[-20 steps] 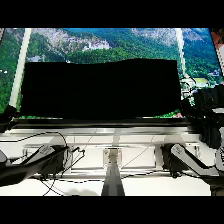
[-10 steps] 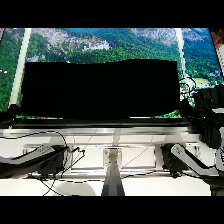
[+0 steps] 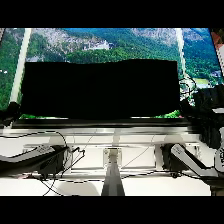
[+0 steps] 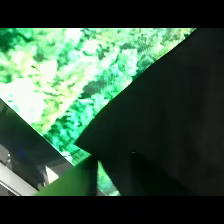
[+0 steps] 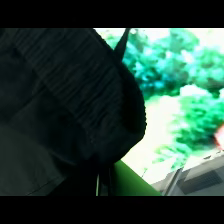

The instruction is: Fold the clothes and pants, and hang the long-sleeved shirts on hangers.

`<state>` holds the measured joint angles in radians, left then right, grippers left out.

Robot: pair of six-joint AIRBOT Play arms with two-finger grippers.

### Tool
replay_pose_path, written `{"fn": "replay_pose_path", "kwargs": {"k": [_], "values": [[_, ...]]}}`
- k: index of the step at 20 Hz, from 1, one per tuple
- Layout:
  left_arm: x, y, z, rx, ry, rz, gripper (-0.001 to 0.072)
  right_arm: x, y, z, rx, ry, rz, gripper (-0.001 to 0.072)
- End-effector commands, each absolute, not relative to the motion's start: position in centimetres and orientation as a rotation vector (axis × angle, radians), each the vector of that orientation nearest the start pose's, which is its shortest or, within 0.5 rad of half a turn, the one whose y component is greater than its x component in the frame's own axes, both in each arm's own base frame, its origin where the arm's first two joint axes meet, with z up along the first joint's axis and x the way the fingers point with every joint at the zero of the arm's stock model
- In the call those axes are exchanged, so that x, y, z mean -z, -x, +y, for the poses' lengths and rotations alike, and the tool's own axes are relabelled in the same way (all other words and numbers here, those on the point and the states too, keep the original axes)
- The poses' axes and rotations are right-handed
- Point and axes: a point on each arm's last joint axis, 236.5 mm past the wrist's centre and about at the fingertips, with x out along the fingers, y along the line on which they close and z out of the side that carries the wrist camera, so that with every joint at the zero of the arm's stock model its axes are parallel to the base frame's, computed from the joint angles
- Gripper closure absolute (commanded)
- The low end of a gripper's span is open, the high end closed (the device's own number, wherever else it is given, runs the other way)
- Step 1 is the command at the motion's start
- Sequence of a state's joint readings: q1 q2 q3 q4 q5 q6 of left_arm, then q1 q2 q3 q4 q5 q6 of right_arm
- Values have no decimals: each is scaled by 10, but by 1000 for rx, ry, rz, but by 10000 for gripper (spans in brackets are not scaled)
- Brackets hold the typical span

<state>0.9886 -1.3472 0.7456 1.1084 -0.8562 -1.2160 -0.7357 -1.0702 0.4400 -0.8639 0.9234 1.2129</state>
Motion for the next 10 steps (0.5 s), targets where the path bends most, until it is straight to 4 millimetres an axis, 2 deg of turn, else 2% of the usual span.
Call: {"fn": "replay_pose_path", "kwargs": {"k": [1, 4, 6, 10], "values": [[121, -242, 221, -508, 855, 1127, 699, 93, -258, -69, 222, -916, 1113, 684], [101, -258, 221, -460, 844, 1063, 700, 72, -259, -74, 210, -845, 1074, 685], [74, -273, 220, -402, 824, 1000, 700, 53, -260, -77, 200, -781, 1044, 685], [23, -275, 218, -382, 746, 926, 700, 15, -255, -78, 183, -676, 1011, 685]]}}
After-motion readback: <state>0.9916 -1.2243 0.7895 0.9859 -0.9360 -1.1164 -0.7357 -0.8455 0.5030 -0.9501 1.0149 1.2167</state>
